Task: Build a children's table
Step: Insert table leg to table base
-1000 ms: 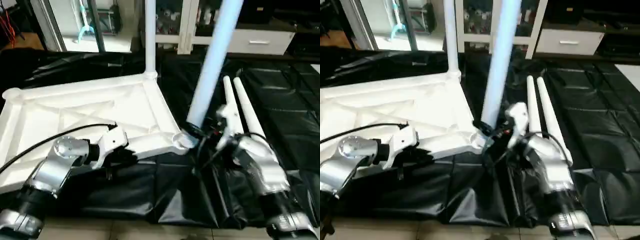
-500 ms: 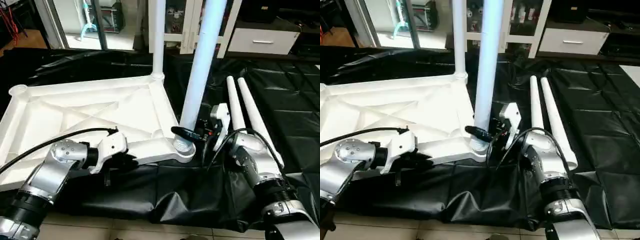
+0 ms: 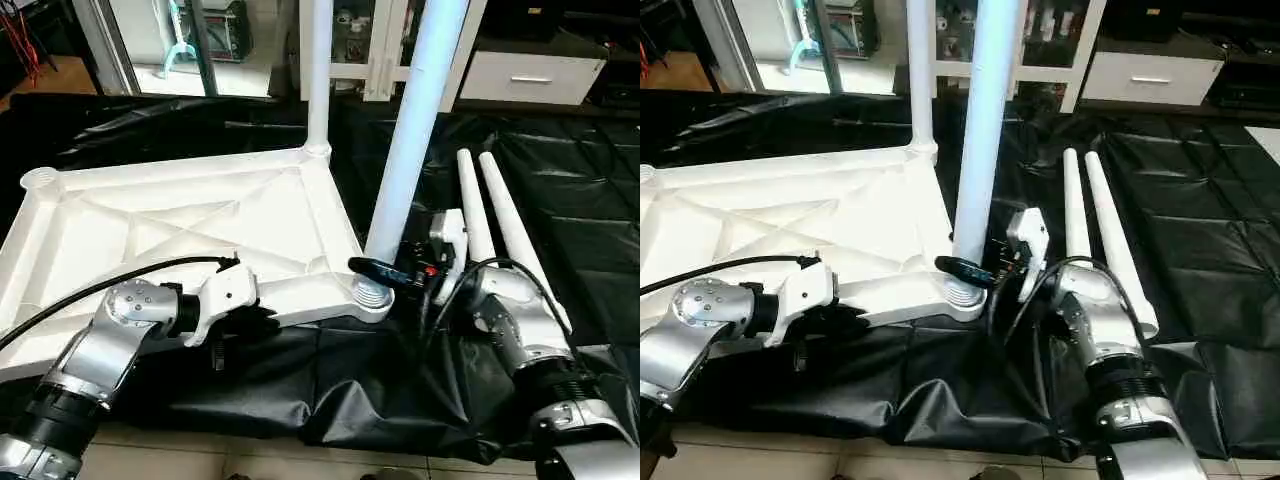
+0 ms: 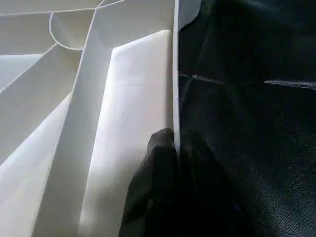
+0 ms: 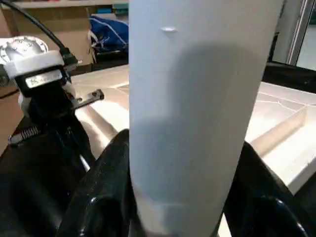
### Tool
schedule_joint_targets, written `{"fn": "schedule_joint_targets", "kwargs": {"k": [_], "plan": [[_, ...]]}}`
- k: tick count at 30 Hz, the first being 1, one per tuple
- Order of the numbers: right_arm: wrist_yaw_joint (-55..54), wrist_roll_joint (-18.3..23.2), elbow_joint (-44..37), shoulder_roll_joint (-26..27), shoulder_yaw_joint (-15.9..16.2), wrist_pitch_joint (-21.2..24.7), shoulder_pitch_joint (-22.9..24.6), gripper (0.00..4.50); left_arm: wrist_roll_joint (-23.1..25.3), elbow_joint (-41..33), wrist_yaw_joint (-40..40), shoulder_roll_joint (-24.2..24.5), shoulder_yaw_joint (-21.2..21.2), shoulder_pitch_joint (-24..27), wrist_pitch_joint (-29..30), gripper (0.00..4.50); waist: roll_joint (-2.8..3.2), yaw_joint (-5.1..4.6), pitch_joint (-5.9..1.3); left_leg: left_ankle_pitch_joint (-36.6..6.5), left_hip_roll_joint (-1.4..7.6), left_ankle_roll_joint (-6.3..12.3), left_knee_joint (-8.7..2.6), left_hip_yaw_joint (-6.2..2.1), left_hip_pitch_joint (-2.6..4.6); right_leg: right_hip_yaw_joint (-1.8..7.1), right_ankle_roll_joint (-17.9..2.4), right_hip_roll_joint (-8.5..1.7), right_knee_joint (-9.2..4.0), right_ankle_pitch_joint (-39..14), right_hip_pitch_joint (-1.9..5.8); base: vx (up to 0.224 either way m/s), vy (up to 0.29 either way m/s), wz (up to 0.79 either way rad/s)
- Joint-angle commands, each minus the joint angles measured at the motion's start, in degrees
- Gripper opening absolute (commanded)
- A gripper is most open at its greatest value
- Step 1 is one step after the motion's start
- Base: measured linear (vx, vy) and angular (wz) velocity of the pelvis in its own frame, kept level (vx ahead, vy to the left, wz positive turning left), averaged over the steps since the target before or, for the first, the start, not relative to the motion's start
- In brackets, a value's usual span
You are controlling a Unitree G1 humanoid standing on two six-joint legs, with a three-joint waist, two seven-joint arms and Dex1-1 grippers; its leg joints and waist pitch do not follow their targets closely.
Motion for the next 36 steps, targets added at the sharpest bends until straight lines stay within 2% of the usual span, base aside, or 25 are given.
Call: {"fn": "schedule_joint_targets", "kwargs": {"k": [1,6,9,14,15,36], "plan": [[1.00,-1.31,0.56,-0.58,0.15,-1.21,-0.01,1.89,-0.09,1.04,1.61,-1.04,-0.05,0.09,-1.03,0.00,-0.23,-0.22,-2.44,-8.11,3.55,4.94,-5.56,-0.94,0.38,2.97,-16.02,-4.61,-4.54,-11.08,2.13,0.000,0.000,0.00],[3.47,-1.51,1.73,-1.60,0.75,-0.99,0.38,1.89,0.11,1.81,1.90,-1.22,0.07,-0.20,-1.80,0.00,-0.33,0.03,-2.61,-5.32,3.62,6.55,-5.56,-0.72,0.52,2.97,-16.43,-4.62,-4.42,-8.45,2.20,0.000,0.000,0.00],[3.54,-1.21,3.15,-1.62,0.26,-1.03,0.58,1.89,0.08,1.87,2.00,-1.26,0.19,-0.15,-1.89,0.00,-0.44,0.12,-2.55,-5.21,3.64,7.01,-5.63,-0.70,0.35,2.93,-16.66,-4.65,-4.38,-8.11,2.27,0.000,0.000,0.00],[3.65,-0.23,5.54,-0.67,-1.36,-1.45,1.29,1.89,0.33,2.24,2.42,-1.58,0.34,-0.23,-2.20,0.00,-0.36,0.08,-2.30,-8.71,3.79,5.56,-5.98,-0.74,0.61,3.04,-15.87,-4.69,-4.89,-12.53,1.96,0.000,0.000,0.00],[3.65,-0.23,5.54,-0.67,-1.36,-1.45,1.29,1.89,0.33,2.24,2.42,-1.58,0.34,-0.23,-2.20,0.00,-0.56,0.07,-2.41,-8.67,3.77,5.43,-5.95,-0.76,0.55,3.07,-15.79,-4.76,-4.86,-12.69,2.08,0.000,0.000,0.00],[3.65,-0.23,5.54,-0.67,-1.36,-1.45,1.29,1.89,0.33,2.24,2.42,-1.58,0.34,-0.23,-2.20,0.00,-0.51,0.03,-2.16,-9.82,3.84,4.87,-6.38,-0.79,0.43,3.18,-14.58,-4.83,-5.35,-15.96,1.76,0.000,0.000,0.00]]}}
